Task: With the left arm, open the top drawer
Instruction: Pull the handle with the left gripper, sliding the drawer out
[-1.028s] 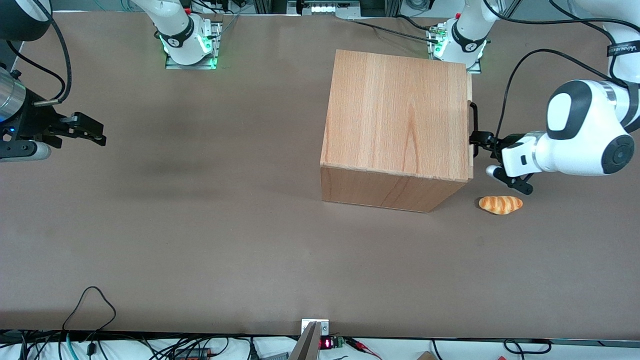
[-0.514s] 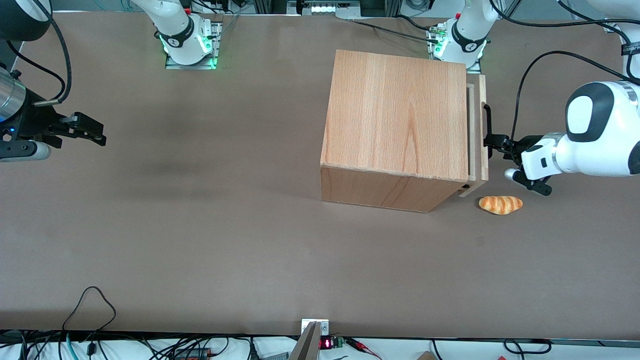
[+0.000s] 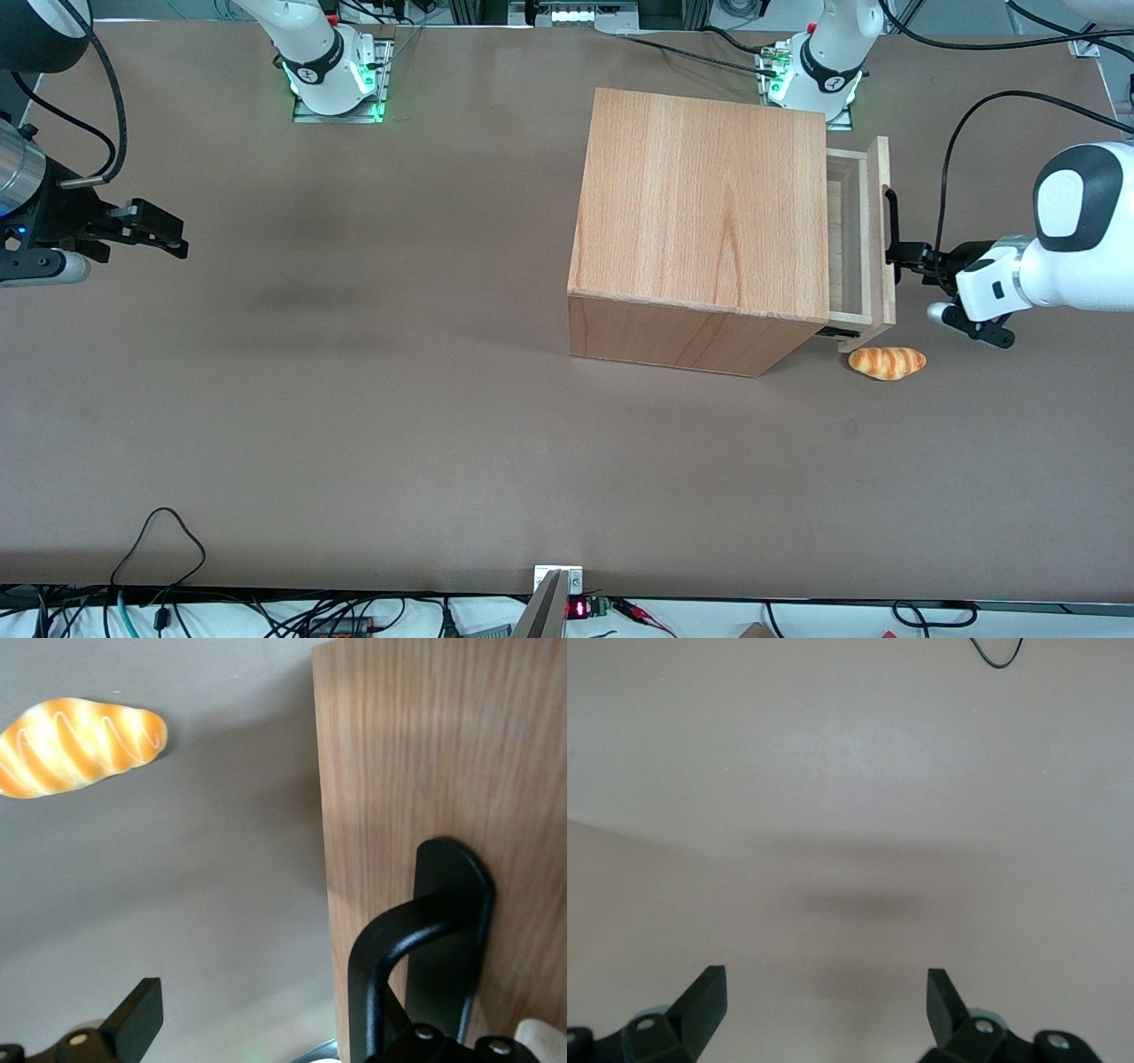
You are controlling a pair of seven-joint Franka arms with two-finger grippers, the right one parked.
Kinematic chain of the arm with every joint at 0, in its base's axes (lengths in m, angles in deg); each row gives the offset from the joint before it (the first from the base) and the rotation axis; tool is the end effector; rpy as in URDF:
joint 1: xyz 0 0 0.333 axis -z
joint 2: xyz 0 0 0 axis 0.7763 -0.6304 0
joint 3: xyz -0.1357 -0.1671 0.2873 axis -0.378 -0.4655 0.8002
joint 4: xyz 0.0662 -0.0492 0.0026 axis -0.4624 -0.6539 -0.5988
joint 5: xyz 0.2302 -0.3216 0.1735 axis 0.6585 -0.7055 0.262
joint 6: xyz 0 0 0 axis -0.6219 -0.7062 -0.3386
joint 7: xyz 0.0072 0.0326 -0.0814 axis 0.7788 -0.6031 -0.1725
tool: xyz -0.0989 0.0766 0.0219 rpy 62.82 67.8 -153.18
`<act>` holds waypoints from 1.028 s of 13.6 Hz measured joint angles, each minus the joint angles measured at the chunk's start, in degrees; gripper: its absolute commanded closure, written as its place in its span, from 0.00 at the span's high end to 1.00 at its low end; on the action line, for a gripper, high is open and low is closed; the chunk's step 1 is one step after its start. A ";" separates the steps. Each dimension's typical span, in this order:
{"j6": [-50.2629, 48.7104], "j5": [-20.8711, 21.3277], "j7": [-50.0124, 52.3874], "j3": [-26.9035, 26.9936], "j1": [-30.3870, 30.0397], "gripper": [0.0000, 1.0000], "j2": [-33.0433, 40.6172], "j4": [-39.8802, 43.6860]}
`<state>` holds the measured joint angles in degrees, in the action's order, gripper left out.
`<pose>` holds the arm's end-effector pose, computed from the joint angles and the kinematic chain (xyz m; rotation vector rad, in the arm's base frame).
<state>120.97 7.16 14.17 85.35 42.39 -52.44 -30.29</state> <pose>0.6122 0.0530 0.3724 2.7678 -0.3853 -0.5151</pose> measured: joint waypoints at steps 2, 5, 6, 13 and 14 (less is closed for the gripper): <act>0.03 0.83 -0.07 0.06 -0.36 1.00 -0.05 0.31; -0.05 1.52 -0.28 0.13 -1.00 1.00 -0.31 0.75; -0.15 1.56 -0.36 0.13 -1.23 1.00 -0.43 0.91; -0.07 3.17 -0.38 0.63 -4.42 1.00 -1.07 2.08; -0.07 3.19 -0.48 0.63 -4.96 1.00 -1.32 2.35</act>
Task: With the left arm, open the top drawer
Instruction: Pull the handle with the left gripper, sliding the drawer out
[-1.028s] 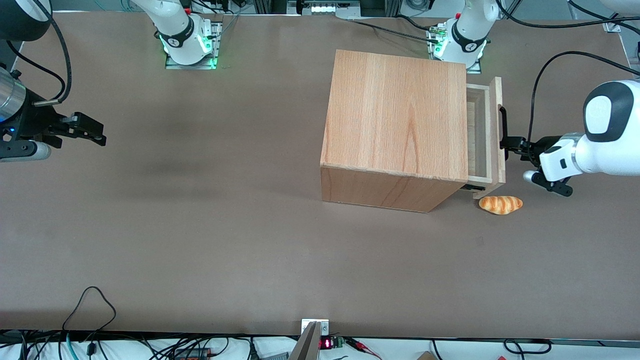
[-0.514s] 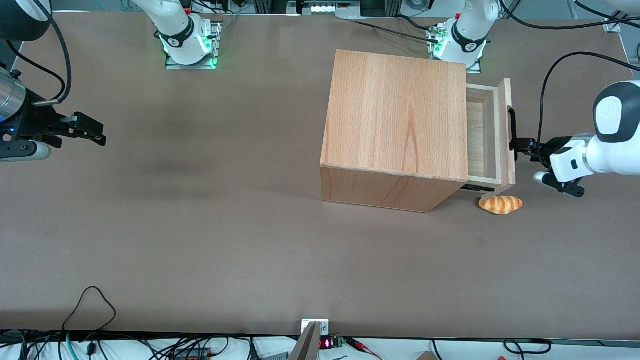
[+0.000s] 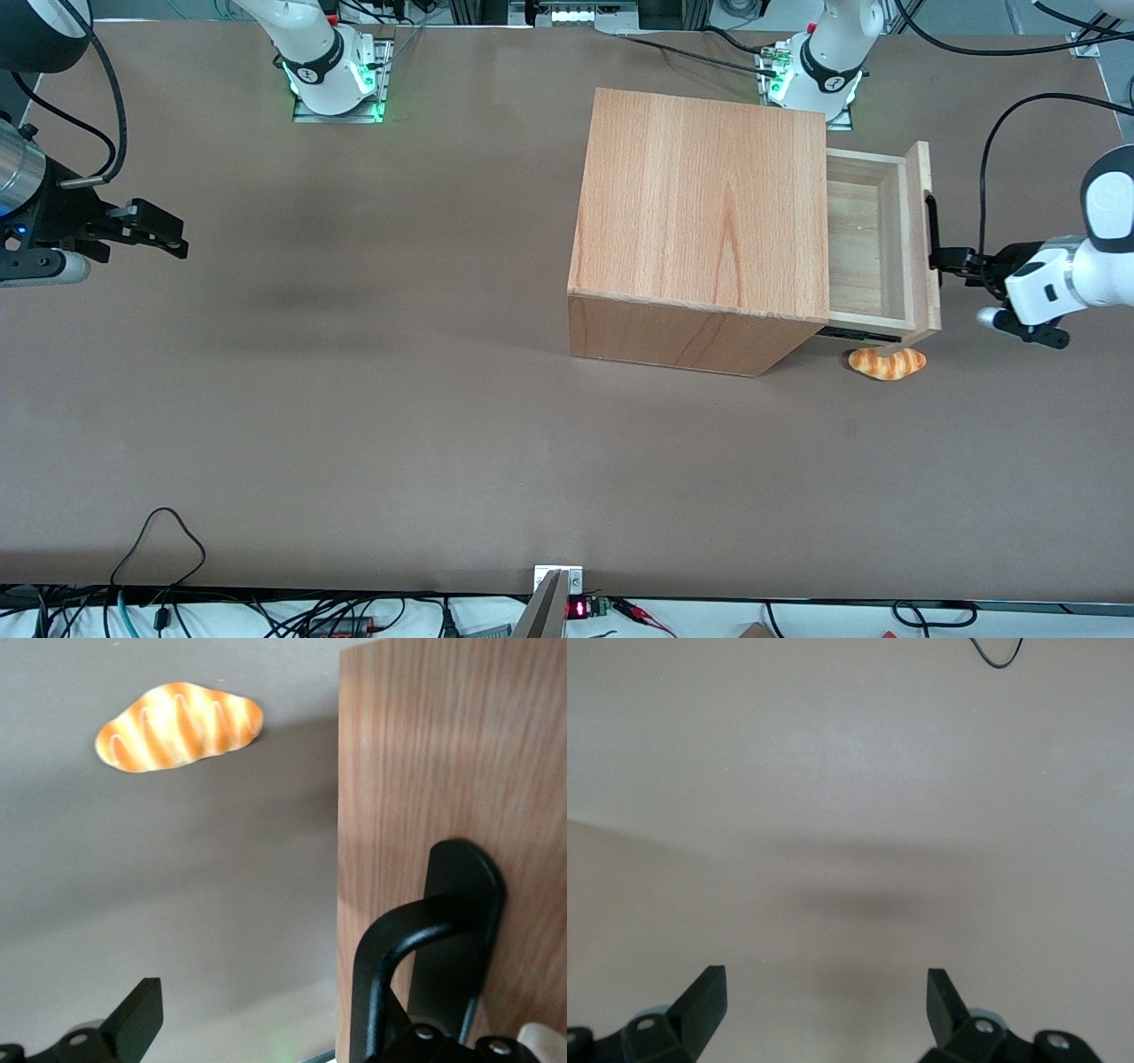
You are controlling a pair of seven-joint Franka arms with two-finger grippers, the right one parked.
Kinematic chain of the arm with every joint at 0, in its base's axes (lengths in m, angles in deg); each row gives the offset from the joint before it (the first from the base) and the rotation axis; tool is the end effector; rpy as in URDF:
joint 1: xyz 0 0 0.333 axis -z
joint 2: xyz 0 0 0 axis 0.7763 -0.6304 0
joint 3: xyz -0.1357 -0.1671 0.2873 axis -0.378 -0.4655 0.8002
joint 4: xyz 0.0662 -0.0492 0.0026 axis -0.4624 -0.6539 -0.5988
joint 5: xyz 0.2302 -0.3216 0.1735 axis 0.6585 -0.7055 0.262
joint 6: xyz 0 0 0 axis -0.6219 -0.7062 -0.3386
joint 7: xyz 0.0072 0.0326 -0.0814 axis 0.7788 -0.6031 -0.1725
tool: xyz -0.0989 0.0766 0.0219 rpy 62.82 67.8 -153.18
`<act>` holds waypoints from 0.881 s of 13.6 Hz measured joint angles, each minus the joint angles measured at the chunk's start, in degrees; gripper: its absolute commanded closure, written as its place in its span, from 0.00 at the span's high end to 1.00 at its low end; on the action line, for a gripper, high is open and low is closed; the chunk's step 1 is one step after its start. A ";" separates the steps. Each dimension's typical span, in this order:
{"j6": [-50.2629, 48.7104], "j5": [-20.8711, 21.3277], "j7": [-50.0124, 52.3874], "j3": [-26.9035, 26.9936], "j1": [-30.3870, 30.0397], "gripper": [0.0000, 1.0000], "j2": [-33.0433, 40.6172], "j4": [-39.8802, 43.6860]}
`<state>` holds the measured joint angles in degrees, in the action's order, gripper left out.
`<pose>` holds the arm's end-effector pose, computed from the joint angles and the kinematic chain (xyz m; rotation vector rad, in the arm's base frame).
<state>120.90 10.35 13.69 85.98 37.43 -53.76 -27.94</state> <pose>0.6142 0.1211 0.3751 2.8217 -0.2901 -0.5028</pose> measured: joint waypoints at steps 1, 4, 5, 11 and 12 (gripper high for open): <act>-0.06 0.03 -0.22 0.00 -0.20 1.00 -0.19 0.25; -0.19 0.16 -0.45 -0.01 -0.21 1.00 -0.35 0.57; -0.20 0.23 -0.47 0.00 -0.22 1.00 -0.39 0.65; -0.24 0.60 -2.23 0.03 -1.51 1.00 -1.10 1.72; -0.24 0.70 -2.56 0.04 -1.81 1.00 -1.26 1.95</act>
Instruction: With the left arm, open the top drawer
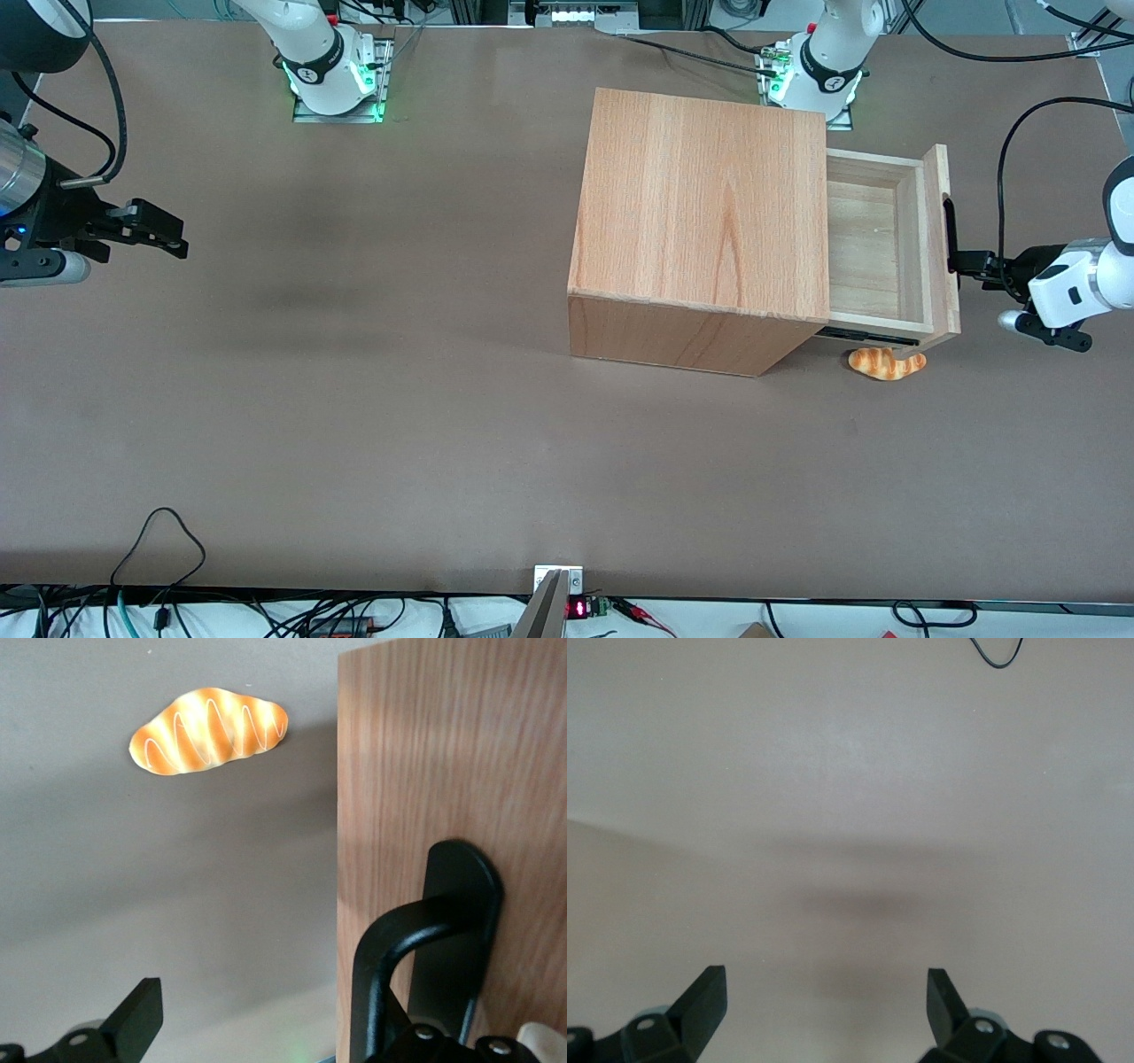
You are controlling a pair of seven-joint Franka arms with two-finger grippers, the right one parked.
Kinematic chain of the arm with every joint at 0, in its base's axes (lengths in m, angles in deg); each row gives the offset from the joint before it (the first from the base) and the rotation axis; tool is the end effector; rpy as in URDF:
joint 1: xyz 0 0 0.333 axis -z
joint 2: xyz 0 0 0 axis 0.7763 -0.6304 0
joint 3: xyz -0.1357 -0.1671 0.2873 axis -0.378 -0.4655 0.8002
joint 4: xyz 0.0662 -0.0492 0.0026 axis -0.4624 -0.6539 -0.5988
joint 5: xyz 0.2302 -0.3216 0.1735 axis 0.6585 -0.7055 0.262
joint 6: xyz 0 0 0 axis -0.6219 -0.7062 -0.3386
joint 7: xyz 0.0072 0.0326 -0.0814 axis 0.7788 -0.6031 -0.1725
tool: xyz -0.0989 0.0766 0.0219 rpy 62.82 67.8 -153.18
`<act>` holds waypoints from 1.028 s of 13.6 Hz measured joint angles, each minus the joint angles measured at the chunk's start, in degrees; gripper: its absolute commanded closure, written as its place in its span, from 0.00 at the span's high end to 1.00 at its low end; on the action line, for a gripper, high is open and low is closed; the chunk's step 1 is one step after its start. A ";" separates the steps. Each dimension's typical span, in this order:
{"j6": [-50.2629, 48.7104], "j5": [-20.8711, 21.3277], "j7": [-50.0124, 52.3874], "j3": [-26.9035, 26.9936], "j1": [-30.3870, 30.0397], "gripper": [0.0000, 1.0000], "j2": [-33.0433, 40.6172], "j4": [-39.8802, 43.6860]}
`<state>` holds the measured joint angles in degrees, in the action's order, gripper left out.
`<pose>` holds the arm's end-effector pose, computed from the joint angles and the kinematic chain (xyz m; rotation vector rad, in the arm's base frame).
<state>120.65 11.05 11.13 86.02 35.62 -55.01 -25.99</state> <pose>0.6189 0.1447 0.3762 2.8226 -0.3141 -0.4838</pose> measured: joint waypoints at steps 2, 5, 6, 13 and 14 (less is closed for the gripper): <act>-0.01 0.05 -0.78 0.01 -0.62 1.00 -0.41 0.54; -0.01 0.18 -1.42 0.02 -1.35 1.00 -0.85 1.11; -0.05 0.18 -1.78 0.02 -1.46 1.00 -1.00 1.36; 0.02 0.24 -3.34 0.01 -2.07 1.00 -1.81 2.72; 0.03 -0.14 -3.34 -0.04 -2.07 1.00 -1.98 3.13</act>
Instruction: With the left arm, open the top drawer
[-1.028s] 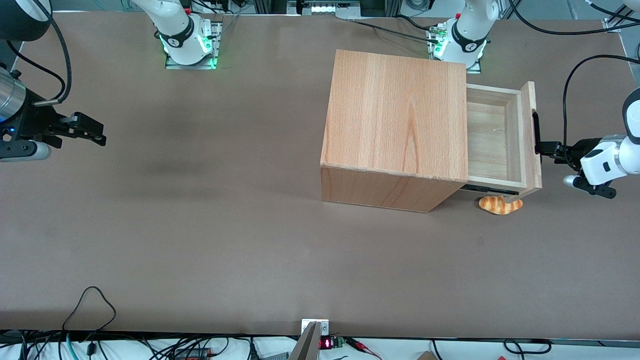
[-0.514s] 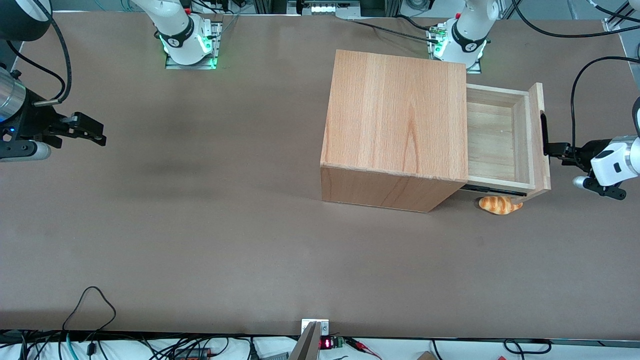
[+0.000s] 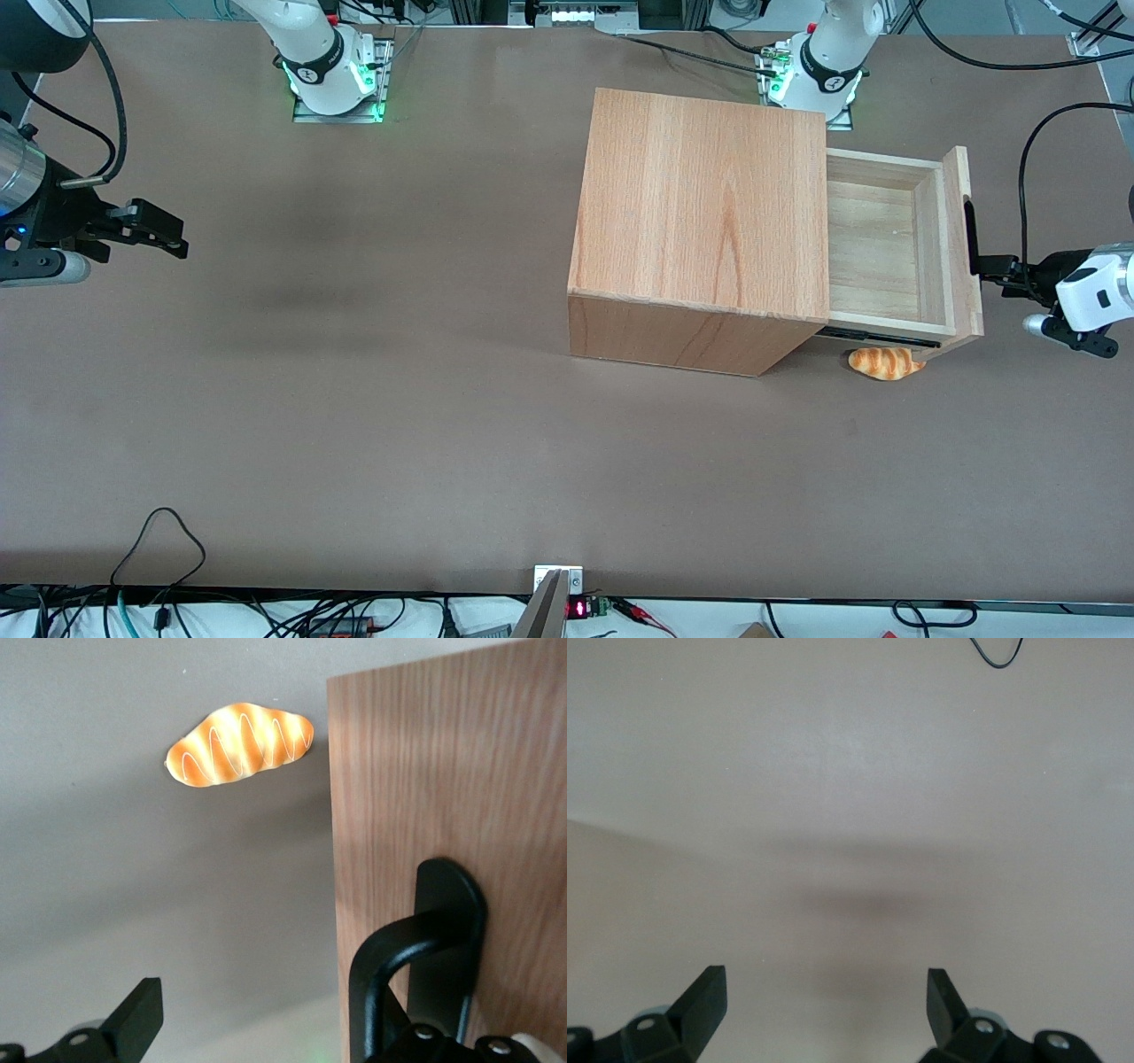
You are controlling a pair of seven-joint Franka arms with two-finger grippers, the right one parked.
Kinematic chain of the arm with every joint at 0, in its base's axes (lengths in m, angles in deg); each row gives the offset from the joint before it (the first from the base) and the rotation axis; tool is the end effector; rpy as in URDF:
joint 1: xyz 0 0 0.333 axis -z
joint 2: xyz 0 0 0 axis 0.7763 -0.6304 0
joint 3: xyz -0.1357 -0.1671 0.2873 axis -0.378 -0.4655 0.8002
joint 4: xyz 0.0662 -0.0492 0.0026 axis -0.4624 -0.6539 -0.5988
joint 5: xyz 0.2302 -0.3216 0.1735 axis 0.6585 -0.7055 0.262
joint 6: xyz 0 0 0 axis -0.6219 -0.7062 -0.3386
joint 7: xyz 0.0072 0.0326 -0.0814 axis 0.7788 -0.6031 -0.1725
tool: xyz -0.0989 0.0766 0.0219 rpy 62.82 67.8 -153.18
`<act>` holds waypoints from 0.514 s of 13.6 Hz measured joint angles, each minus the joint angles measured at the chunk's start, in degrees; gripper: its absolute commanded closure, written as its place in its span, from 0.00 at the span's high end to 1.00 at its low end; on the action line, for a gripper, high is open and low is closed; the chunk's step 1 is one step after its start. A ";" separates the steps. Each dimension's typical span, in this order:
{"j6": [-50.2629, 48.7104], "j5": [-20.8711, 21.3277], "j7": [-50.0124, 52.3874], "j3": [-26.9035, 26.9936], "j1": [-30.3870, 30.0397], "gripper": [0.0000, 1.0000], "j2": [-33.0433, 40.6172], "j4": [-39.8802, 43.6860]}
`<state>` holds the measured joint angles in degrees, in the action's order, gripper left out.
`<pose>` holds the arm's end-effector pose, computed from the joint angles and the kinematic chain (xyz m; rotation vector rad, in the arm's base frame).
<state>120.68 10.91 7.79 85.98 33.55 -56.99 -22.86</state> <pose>0.6290 0.1710 0.3785 2.8162 -0.3467 -0.4355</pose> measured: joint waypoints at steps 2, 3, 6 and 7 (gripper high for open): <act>-0.10 -2.15 0.00 0.00 -0.01 1.00 -0.40 0.79; -0.21 -2.99 0.01 -0.06 0.01 1.00 -0.68 1.12; -1.43 -3.38 0.04 -0.13 -0.04 1.00 -0.97 2.30; -2.11 -3.38 0.04 -0.13 -0.19 1.00 -0.97 2.99</act>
<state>118.57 7.53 7.83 85.86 33.36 -57.96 -19.87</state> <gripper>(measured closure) 0.000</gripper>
